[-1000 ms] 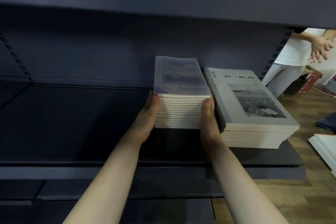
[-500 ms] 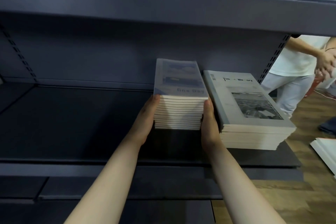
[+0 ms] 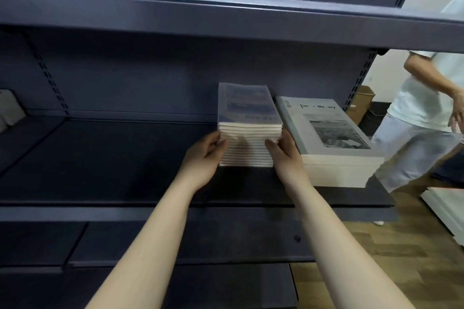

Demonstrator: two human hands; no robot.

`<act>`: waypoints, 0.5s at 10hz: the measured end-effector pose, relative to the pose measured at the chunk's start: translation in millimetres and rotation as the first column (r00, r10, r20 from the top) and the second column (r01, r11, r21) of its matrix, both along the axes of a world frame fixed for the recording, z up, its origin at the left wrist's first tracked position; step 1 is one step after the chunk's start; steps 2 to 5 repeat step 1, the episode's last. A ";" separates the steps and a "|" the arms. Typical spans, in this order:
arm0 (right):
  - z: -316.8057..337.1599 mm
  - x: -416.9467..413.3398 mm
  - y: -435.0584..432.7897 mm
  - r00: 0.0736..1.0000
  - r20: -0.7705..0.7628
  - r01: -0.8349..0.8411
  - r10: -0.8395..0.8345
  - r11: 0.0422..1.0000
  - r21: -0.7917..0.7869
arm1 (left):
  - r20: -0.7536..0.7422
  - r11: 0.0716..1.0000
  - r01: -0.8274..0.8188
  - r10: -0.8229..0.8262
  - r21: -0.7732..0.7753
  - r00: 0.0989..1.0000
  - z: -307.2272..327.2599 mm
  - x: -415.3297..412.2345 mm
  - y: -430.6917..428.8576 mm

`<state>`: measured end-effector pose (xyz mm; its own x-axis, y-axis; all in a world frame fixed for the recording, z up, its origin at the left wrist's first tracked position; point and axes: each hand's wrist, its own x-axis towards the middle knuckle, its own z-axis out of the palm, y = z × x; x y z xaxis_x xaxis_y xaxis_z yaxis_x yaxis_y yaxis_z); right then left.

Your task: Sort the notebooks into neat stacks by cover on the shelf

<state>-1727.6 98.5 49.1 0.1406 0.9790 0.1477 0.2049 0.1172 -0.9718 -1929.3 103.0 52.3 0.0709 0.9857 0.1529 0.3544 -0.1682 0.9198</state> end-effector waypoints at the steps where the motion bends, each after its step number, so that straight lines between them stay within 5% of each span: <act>1: -1.8 -0.9 -15.3 0.999 0.051 -0.005 0.004 1.000 0.028 | -0.154 1.000 0.015 -0.012 0.022 0.988 0.9 -11.2 -13.2; 5: -1.8 -0.9 -15.3 0.999 0.051 -0.005 0.004 1.000 0.028 | -0.154 1.000 0.015 -0.012 0.022 0.988 0.9 -11.2 -13.2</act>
